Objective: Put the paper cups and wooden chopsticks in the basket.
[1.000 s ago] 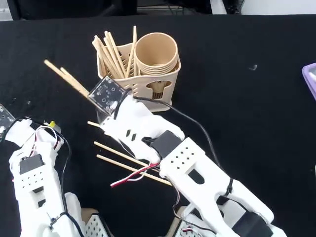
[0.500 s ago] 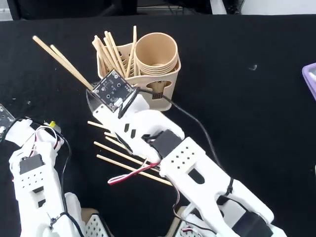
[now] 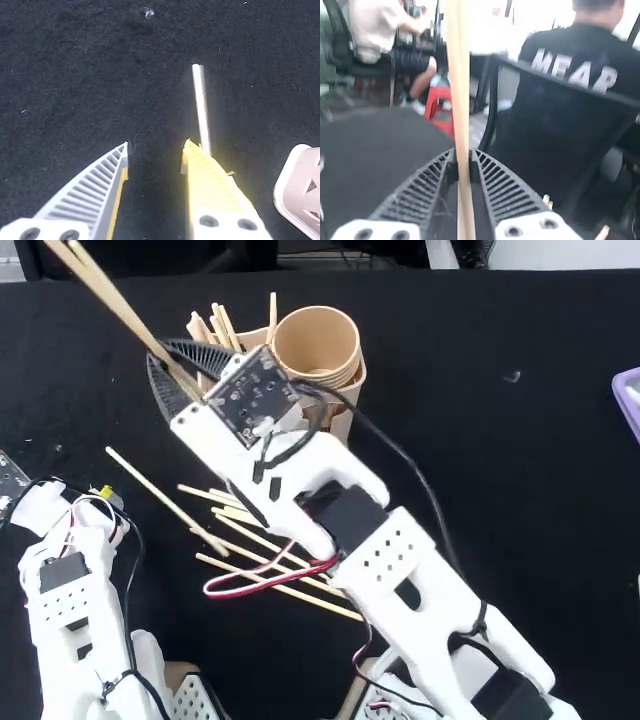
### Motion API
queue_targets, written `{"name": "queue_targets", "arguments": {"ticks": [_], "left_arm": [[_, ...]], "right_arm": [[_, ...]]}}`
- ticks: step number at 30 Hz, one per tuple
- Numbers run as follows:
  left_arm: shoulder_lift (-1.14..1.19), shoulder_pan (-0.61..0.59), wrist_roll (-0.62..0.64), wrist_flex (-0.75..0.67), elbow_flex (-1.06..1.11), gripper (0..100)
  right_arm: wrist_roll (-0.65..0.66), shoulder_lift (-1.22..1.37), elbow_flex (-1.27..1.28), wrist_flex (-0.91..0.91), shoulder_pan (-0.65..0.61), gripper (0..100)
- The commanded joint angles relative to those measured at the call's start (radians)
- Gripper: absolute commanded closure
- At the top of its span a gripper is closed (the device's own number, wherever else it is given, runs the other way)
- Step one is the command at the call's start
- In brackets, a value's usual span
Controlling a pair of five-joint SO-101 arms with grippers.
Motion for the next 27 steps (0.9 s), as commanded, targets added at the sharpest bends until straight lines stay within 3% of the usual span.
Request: {"name": "queue_targets", "arguments": {"ticks": [1, 11, 21, 27], "left_arm": [[-0.018, -0.004, 0.006, -0.020, -0.018, 82], [-0.018, 0.024, 0.006, -0.020, -0.015, 82], [-0.018, 0.021, 0.006, -0.020, -0.013, 82], [-0.018, 0.021, 0.006, -0.020, -0.015, 82]], "right_arm": [[-0.005, -0.038, -0.102, -0.034, 0.049, 98.8], [-0.006, 0.031, -0.064, -0.118, 0.164, 98.8], [-0.006, 0.186, 0.105, -0.339, 0.167, 98.7], [-0.006, 0.208, 0.139, -0.358, 0.161, 95.4]]}}
